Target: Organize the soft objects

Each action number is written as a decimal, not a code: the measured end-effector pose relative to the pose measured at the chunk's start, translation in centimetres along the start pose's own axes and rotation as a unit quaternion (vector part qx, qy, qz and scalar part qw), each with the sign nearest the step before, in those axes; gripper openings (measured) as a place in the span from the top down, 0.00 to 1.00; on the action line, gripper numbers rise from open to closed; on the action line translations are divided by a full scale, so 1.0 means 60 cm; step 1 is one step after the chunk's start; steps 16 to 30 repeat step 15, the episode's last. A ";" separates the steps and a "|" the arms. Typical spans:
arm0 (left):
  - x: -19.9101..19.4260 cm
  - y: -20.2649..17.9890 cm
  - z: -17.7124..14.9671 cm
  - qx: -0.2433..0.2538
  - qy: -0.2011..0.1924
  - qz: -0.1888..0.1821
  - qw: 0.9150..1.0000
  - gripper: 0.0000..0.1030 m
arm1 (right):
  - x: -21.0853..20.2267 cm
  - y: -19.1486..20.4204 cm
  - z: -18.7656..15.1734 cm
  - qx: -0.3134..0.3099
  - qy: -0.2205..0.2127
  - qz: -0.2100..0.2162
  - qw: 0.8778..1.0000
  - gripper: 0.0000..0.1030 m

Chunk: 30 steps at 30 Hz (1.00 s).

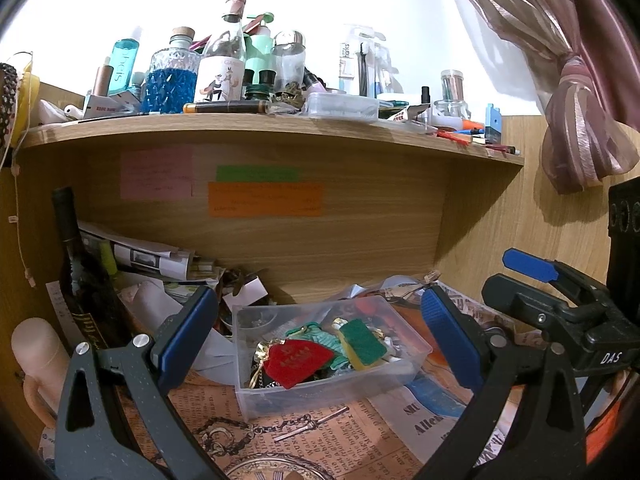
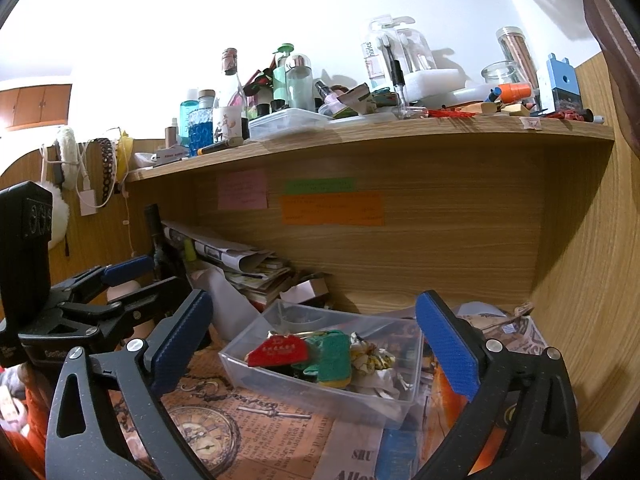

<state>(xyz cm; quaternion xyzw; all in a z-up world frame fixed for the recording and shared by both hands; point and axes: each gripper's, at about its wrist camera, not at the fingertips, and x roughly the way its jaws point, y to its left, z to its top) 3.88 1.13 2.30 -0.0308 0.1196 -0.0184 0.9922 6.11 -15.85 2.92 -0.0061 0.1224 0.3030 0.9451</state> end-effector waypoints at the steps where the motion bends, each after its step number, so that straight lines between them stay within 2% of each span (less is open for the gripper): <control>1: 0.000 -0.001 0.000 0.000 0.001 0.000 1.000 0.00 | 0.000 0.000 0.000 0.000 0.000 0.000 1.000 0.01; 30: 0.007 0.008 -0.003 0.003 0.008 -0.010 1.000 0.00 | 0.010 -0.002 -0.005 -0.006 0.009 0.003 1.000 0.00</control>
